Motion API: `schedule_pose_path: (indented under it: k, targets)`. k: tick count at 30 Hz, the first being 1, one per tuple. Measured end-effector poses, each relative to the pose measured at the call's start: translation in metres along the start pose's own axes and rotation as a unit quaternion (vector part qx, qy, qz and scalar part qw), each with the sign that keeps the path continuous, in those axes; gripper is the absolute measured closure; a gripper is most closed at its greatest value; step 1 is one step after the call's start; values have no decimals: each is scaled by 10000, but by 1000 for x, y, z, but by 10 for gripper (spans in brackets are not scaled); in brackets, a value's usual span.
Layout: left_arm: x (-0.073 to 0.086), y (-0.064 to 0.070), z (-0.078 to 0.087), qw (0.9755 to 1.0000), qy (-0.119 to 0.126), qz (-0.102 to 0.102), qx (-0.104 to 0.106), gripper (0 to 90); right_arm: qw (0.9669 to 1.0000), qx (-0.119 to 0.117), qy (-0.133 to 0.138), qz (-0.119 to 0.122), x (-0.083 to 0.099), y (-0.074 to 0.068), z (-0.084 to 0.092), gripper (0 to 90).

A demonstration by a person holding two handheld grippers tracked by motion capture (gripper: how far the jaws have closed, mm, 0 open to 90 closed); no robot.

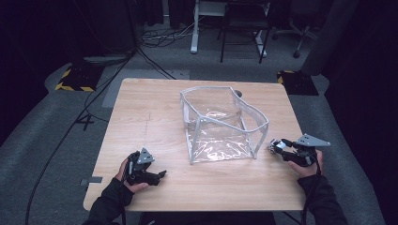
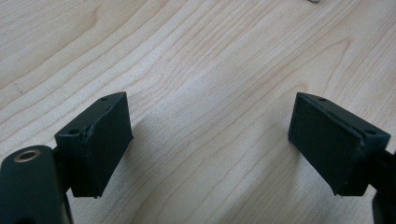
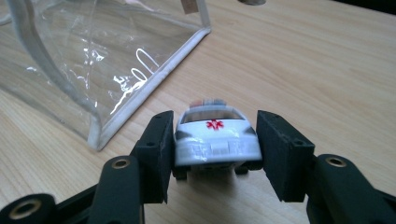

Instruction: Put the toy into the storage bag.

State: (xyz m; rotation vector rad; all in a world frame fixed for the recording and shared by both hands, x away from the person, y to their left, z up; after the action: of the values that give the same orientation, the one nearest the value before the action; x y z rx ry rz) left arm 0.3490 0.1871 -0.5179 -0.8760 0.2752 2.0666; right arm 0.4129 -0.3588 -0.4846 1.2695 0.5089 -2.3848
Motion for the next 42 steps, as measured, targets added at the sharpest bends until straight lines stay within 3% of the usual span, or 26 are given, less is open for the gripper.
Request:
schedule_pose_path:
  k: [4, 11, 30, 42]
  targets:
    - [0, 0, 0, 10000, 0, 5, -2, 137, 9999, 88, 9, 139, -5, -3, 4, 488]
    - [0, 0, 0, 10000, 0, 12, -2, 137, 9999, 69, 88, 62, -11, -3, 6, 488]
    - [0, 1, 0, 10000, -4, 64, 33, 137, 9996, 42, 189, 222, -37, -12, 13, 487]
    - [0, 1, 0, 10000, -6, 64, 33, 137, 9993, 26, 314, 183, -57, -14, 21, 488]
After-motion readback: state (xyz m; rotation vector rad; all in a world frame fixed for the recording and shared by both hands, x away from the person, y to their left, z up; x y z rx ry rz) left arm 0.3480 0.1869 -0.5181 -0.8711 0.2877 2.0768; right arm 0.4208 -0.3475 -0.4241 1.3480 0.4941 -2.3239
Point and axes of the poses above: each handheld gripper's, and its own axes: z roughly backward along the jaws, x roughly out of its underside, y roughly to its right, the point moved 2 cm from there along -z, roughly forward along the jaws, and after that the axes turned 12 degrees about -z, right-handed, at the moved point
